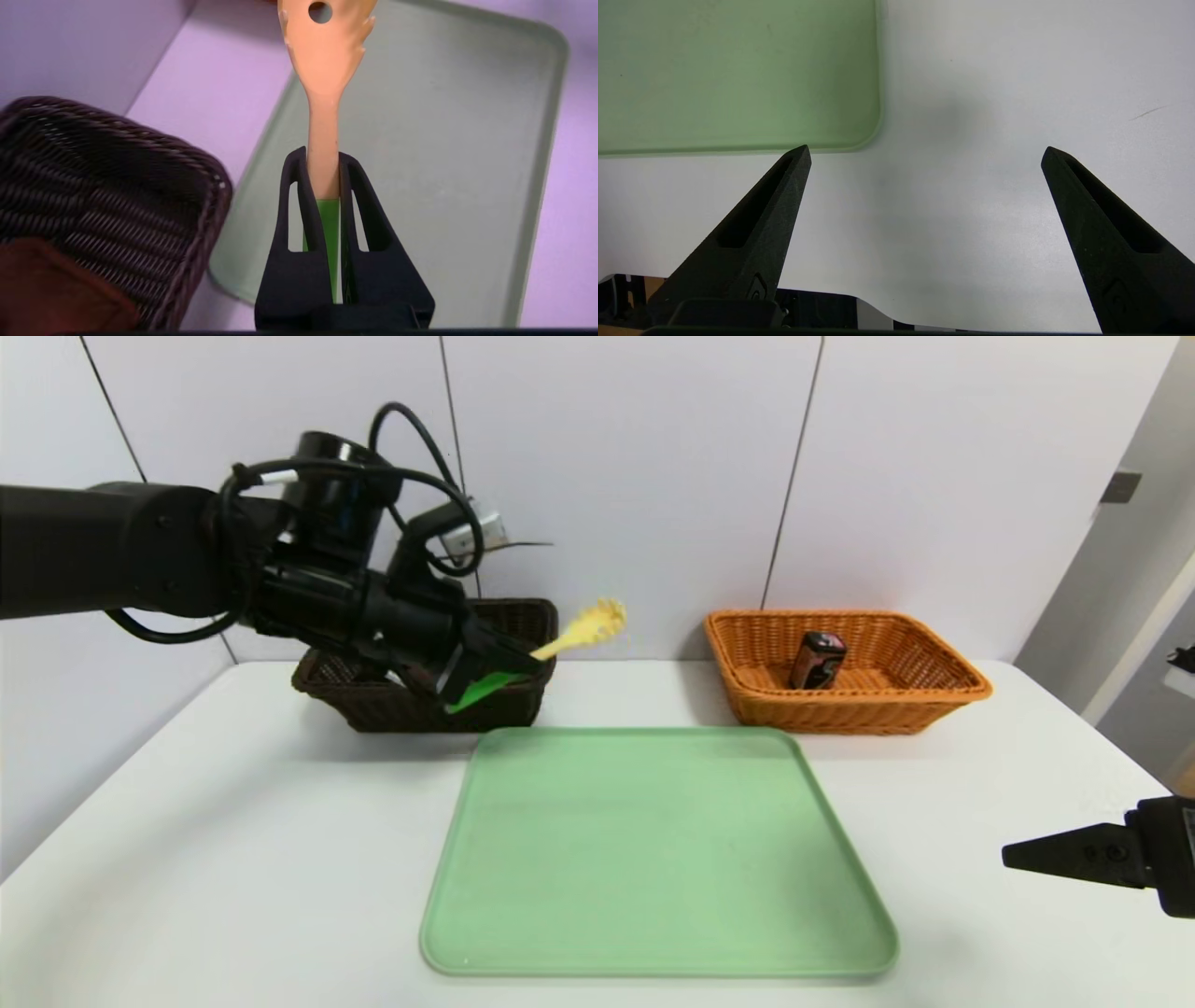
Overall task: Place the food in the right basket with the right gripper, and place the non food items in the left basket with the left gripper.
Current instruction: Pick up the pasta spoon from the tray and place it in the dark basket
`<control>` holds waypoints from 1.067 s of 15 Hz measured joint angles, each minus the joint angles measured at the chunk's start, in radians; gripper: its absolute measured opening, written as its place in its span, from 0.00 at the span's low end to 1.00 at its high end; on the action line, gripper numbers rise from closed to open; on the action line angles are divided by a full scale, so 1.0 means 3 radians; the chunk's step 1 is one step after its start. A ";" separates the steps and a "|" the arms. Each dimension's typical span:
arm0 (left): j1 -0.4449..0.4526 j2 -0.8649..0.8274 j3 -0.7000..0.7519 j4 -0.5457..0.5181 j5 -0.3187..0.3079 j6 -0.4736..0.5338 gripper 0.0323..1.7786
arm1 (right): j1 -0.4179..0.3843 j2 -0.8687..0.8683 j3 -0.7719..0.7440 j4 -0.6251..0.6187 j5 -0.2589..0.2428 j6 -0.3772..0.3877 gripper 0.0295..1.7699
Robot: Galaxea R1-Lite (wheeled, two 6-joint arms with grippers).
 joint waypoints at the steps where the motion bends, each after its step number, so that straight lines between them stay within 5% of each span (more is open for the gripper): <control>1: 0.0095 -0.0005 -0.0080 0.0000 0.0000 -0.0055 0.05 | 0.0000 -0.0010 0.0014 0.0000 0.0001 0.0001 0.97; 6: 0.0520 0.0205 -0.0549 -0.0005 0.0008 -0.0056 0.05 | 0.0000 -0.0034 0.0033 0.0000 0.0009 -0.0002 0.97; 16: 0.0603 0.1094 -0.1264 -0.0009 0.0145 -0.0055 0.05 | -0.0022 -0.0025 0.0077 -0.0053 0.0009 -0.0001 0.97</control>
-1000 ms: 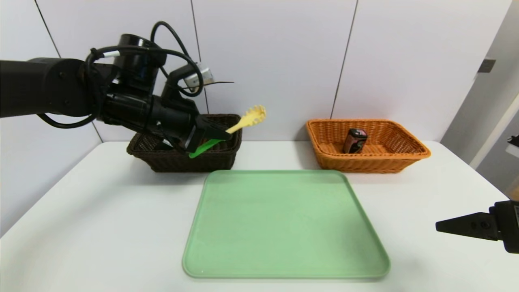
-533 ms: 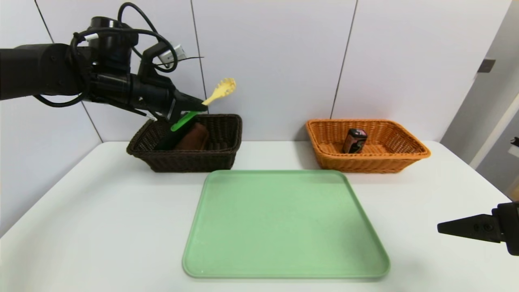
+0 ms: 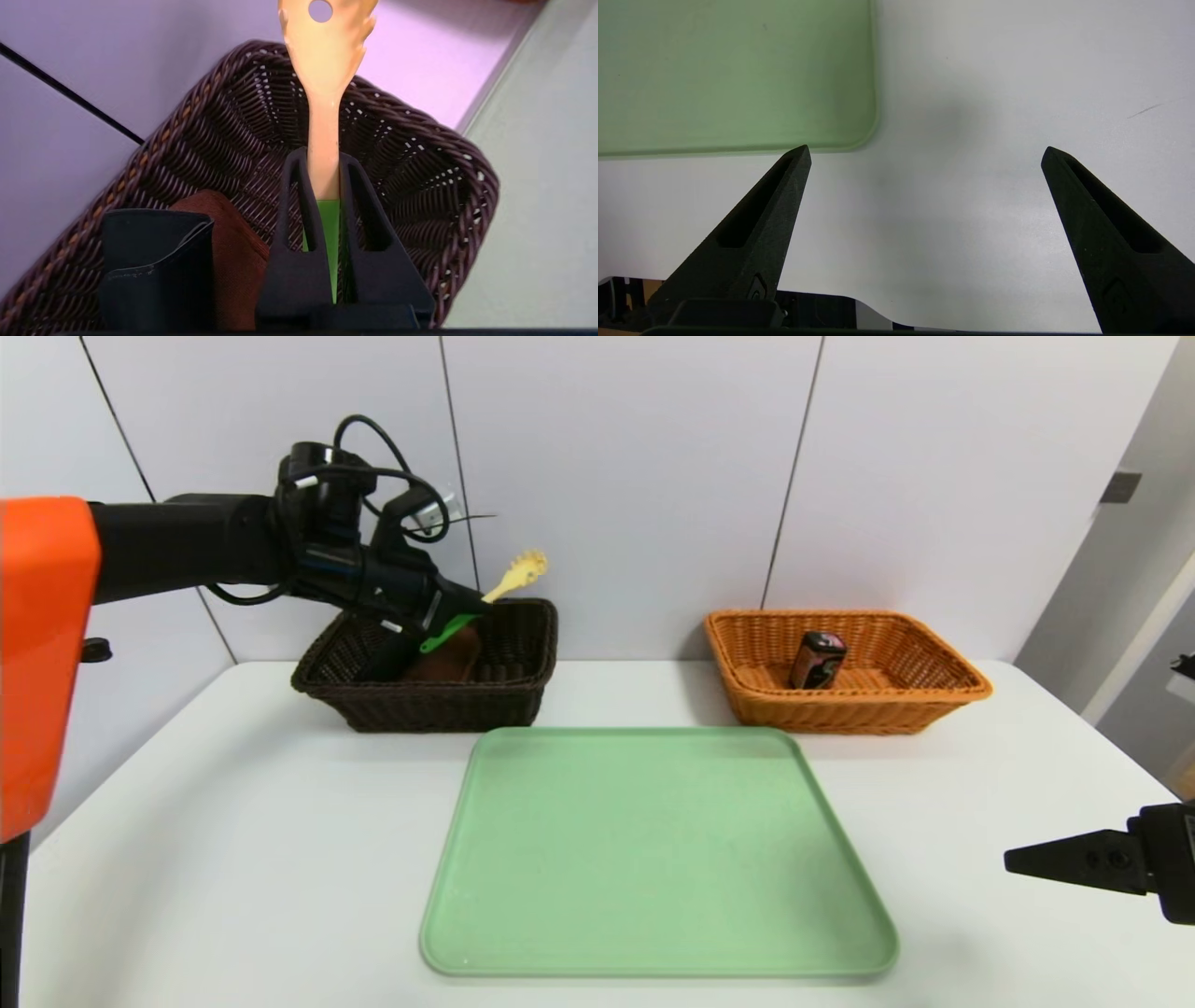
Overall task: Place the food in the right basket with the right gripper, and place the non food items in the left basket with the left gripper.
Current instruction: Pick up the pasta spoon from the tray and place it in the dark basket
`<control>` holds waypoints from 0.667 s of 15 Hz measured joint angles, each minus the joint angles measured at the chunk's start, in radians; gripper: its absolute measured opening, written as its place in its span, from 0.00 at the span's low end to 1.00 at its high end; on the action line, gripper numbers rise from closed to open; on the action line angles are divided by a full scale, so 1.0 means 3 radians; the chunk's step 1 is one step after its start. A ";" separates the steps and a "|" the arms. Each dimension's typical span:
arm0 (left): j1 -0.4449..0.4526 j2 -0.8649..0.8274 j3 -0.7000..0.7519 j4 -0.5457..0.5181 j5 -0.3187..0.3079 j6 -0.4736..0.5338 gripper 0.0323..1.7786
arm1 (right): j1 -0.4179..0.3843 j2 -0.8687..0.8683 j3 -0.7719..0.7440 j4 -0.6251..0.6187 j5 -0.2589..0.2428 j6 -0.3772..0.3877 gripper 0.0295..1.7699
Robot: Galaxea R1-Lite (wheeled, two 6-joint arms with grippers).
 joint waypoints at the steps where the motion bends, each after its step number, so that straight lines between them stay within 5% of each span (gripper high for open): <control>1: 0.0011 0.0057 -0.0013 -0.0038 -0.0001 0.0002 0.05 | -0.0002 0.0004 0.0002 -0.0004 0.0000 0.0000 0.97; 10: 0.0106 0.0199 -0.0021 -0.0087 -0.0018 0.0092 0.09 | -0.0002 0.0010 0.0035 -0.0005 0.0000 -0.0004 0.97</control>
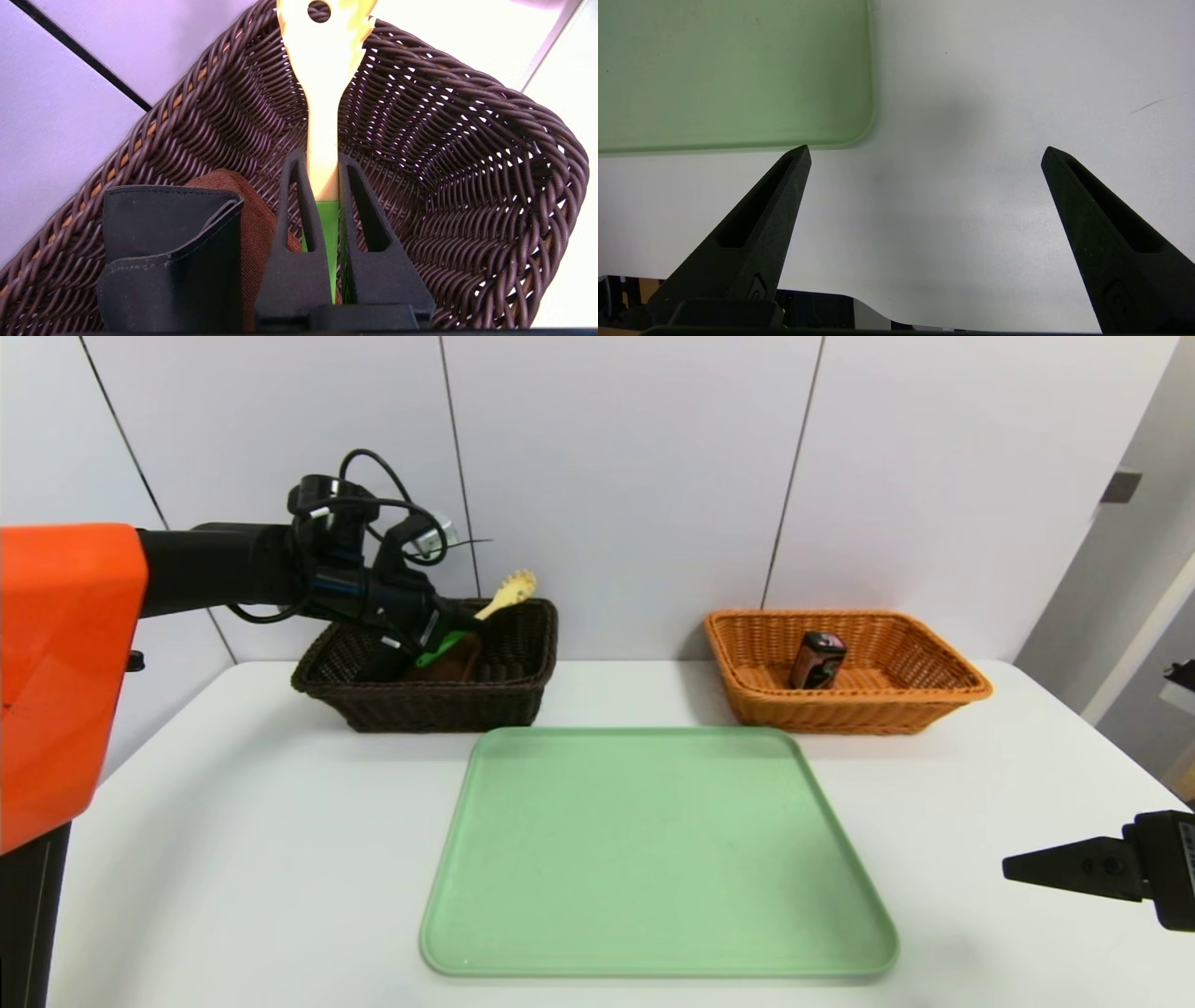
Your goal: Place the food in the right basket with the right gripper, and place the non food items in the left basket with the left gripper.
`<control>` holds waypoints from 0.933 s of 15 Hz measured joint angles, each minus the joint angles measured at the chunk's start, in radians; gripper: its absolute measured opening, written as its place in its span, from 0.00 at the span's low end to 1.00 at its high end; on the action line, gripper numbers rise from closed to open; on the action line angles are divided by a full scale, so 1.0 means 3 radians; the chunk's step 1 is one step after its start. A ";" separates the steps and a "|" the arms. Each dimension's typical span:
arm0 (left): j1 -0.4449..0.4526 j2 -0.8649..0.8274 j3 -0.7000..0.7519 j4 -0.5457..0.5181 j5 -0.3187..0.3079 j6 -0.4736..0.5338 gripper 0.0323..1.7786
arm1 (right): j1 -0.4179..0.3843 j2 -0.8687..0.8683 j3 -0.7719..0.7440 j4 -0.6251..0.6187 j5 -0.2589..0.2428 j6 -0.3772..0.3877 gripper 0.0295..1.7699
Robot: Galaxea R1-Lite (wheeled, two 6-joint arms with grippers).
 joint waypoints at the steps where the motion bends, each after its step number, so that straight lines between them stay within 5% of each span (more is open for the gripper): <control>1: 0.0000 0.0000 0.0001 0.0000 0.0001 -0.0001 0.18 | 0.0000 -0.0001 0.0001 0.0000 0.0001 0.0000 0.97; 7: 0.0013 -0.0029 0.0002 -0.0003 0.0003 -0.0023 0.60 | -0.0001 -0.0001 0.0004 0.0001 0.0000 0.0001 0.97; 10: 0.0022 -0.0152 0.0005 0.0011 0.0009 -0.0165 0.72 | -0.0003 -0.0011 0.0005 0.0001 -0.0004 0.0004 0.97; 14: 0.0009 -0.0523 0.0146 0.0138 0.0014 -0.0770 0.81 | -0.0003 -0.0038 -0.0021 -0.0016 -0.0052 -0.0001 0.97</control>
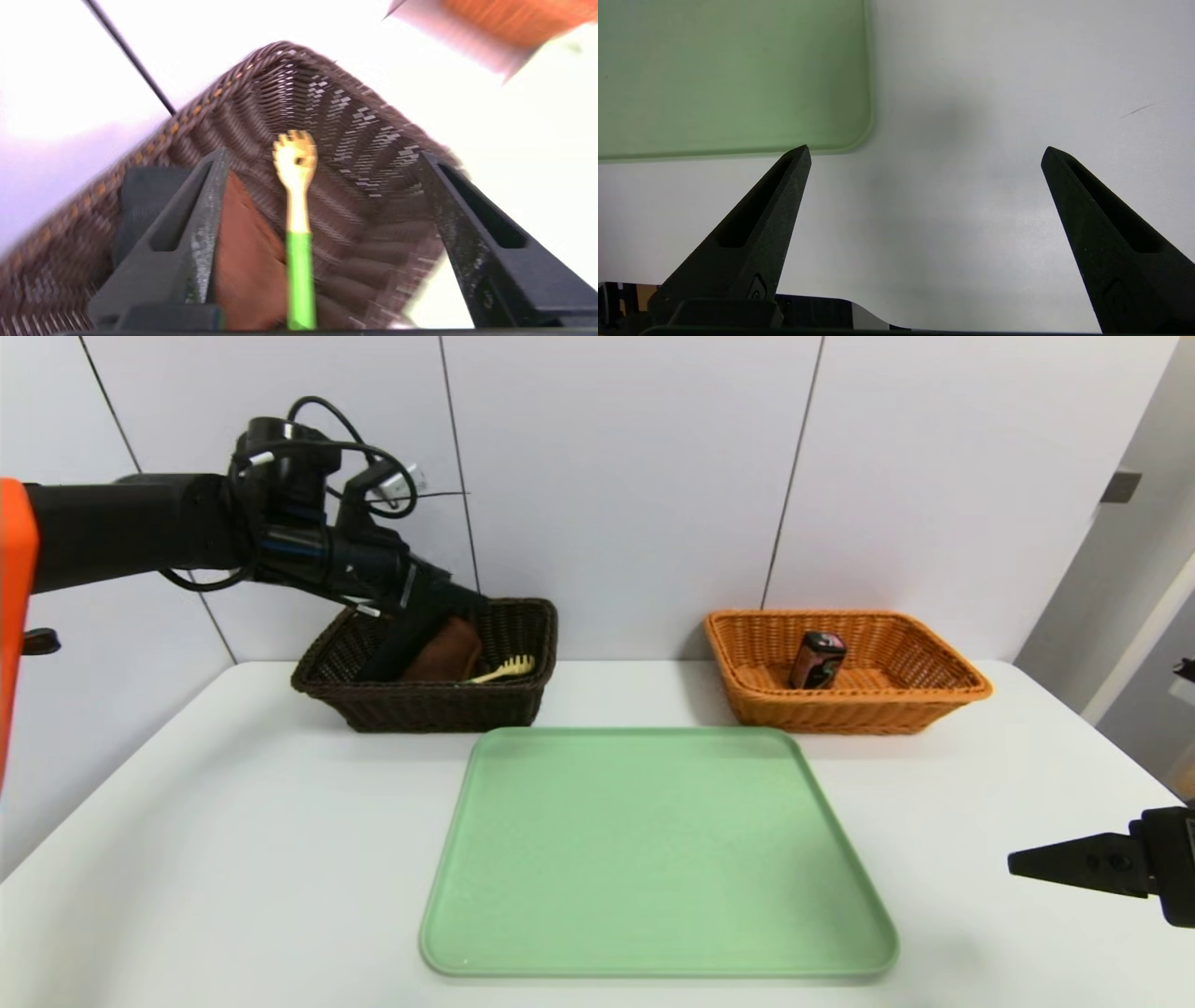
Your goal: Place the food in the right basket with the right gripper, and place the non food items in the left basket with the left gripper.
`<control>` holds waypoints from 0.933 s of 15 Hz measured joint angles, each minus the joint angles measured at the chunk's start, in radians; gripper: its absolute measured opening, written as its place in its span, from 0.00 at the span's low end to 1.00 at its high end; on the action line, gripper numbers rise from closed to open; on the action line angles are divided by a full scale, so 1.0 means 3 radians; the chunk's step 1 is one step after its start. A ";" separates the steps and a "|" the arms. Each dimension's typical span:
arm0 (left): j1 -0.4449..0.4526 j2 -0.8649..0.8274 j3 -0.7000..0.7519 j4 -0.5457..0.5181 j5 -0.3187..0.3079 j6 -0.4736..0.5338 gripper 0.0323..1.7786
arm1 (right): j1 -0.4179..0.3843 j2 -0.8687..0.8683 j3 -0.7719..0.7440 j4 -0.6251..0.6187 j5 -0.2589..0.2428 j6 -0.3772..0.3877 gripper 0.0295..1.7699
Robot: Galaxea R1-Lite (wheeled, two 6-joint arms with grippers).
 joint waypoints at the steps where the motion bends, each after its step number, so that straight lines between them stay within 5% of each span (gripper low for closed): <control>1: -0.0005 -0.0121 0.0060 0.0102 0.0006 -0.0136 0.83 | 0.0000 -0.0021 -0.0006 -0.0048 0.0001 -0.0001 0.97; 5: 0.0048 -0.0669 0.0666 0.0606 0.0217 -0.0516 0.88 | 0.0000 -0.0169 -0.0033 -0.0178 -0.0006 -0.0034 0.97; 9: 0.0103 -0.1363 0.1503 0.0669 0.1013 -0.0851 0.91 | 0.0001 -0.0396 -0.0047 -0.0171 -0.0038 -0.0187 0.97; 14: 0.0144 -0.2394 0.2318 0.0684 0.1854 -0.1181 0.93 | 0.0000 -0.0807 0.0003 -0.0172 -0.0399 -0.0709 0.97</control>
